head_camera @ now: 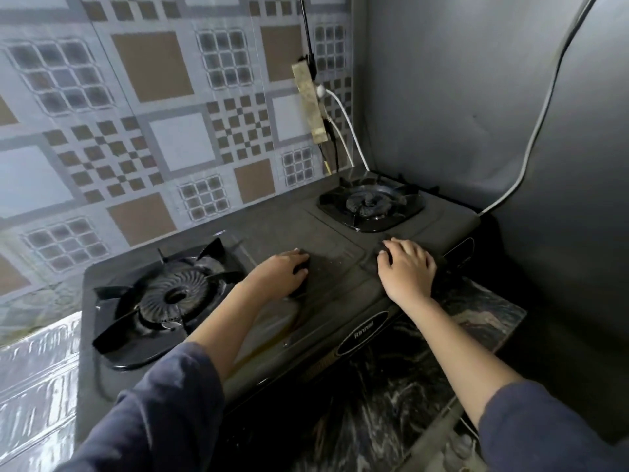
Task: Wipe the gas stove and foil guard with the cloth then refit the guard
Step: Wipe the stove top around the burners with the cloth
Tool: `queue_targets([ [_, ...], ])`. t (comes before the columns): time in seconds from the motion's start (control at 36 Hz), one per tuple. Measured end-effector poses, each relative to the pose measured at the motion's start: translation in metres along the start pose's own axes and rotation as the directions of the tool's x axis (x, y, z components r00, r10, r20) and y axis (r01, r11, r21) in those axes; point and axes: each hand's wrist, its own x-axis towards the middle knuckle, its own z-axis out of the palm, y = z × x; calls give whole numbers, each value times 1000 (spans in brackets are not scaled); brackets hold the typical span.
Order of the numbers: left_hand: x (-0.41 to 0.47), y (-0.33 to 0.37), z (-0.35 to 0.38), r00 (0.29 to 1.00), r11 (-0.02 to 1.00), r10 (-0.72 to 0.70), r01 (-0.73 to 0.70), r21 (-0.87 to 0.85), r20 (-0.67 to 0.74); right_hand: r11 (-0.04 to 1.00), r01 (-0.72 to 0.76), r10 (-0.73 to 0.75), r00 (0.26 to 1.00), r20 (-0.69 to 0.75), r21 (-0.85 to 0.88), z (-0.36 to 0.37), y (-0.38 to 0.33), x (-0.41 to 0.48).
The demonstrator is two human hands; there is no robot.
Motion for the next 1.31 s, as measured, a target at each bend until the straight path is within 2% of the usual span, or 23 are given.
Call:
queue_targets([
  [0.33, -33, -22, 2, 996, 996, 83, -82, 42, -12, 998, 57, -58, 998, 8, 39, 11, -46, -58],
  [0.5, -42, -32, 2, 992, 987, 125, -122, 100, -26, 997, 71, -72, 995, 74, 19, 15, -64, -80],
  [0.64, -44, -41, 6, 986, 984, 150, -142, 104, -78, 993, 114, -113, 993, 27, -9, 21, -73, -96],
  [0.94, -54, -47, 14, 975, 990, 135, -125, 66, -174, 969, 239, -228, 961, 155, -58, 12, -71, -83],
  [1.31, -86, -47, 11, 977, 992, 115, -105, 68, -179, 961, 266, -244, 944, 223, -73, 10, -71, -81],
])
